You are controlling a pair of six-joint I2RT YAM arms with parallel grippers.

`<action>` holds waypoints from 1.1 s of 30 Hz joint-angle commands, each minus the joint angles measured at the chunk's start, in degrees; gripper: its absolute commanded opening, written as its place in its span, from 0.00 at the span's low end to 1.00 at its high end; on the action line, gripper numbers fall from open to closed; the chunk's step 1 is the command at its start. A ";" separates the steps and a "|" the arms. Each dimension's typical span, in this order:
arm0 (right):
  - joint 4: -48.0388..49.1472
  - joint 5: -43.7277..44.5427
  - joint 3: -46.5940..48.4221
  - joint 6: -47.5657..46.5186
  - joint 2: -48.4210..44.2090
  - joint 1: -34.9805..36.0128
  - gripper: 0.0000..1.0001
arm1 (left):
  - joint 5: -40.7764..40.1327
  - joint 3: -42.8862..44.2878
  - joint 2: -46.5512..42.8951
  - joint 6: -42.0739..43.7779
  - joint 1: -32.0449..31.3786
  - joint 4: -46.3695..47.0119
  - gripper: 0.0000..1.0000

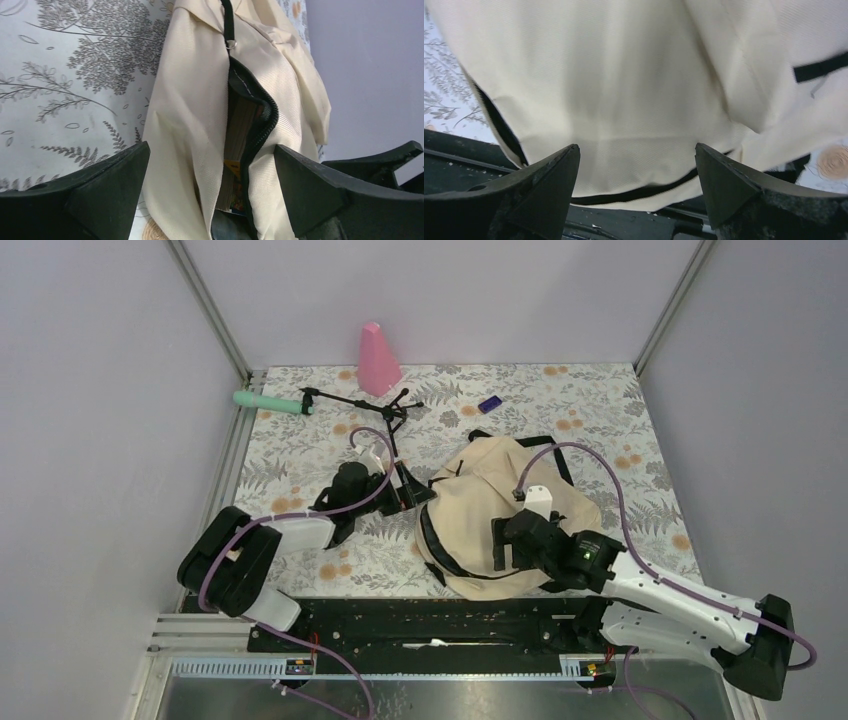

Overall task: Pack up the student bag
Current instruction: Zip the student bag at the center of the board.

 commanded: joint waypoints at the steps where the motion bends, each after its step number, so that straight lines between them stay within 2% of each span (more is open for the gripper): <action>1: -7.43 5.76 0.89 5.08 -3.53 -1.10 0.94 | 5.45 0.30 1.38 -2.42 -0.41 11.74 0.99; 5: -5.73 4.65 -0.34 6.75 -7.40 -1.62 0.92 | 6.21 -1.60 0.27 -2.19 -1.24 16.00 0.94; 8: 1.00 -3.24 -1.42 -1.81 -9.04 -1.62 0.80 | 5.06 -2.68 -2.21 -0.84 -1.61 17.05 0.94; 10: 3.30 -6.51 -0.65 -5.74 -9.17 -1.54 0.76 | 5.46 -2.33 -3.05 -0.29 -1.66 16.57 0.92; 11: 4.27 -8.22 -0.07 -7.97 -8.96 -1.53 0.74 | 5.87 -2.05 -3.18 -0.35 -1.62 16.20 0.89; 15: 7.29 -15.10 2.57 -14.56 -6.30 0.11 0.70 | 7.11 -1.67 -3.05 -0.83 -2.28 16.23 0.68; 18: 8.64 -17.31 4.58 -16.18 -1.40 3.85 0.68 | 7.17 -2.51 -3.13 -1.66 -2.64 16.57 0.56; 23: 10.83 -13.01 8.79 -16.77 8.90 12.65 0.63 | 6.27 -4.53 -3.68 -2.45 -3.35 18.02 0.49; 29: 11.85 -12.44 14.27 -19.21 19.02 13.44 0.56 | 6.18 -4.71 -3.94 -2.94 -4.15 18.65 0.39; 33: 11.59 -12.29 16.59 -20.30 24.37 13.41 0.53 | 6.13 -5.01 -3.99 -3.81 -4.47 19.60 0.28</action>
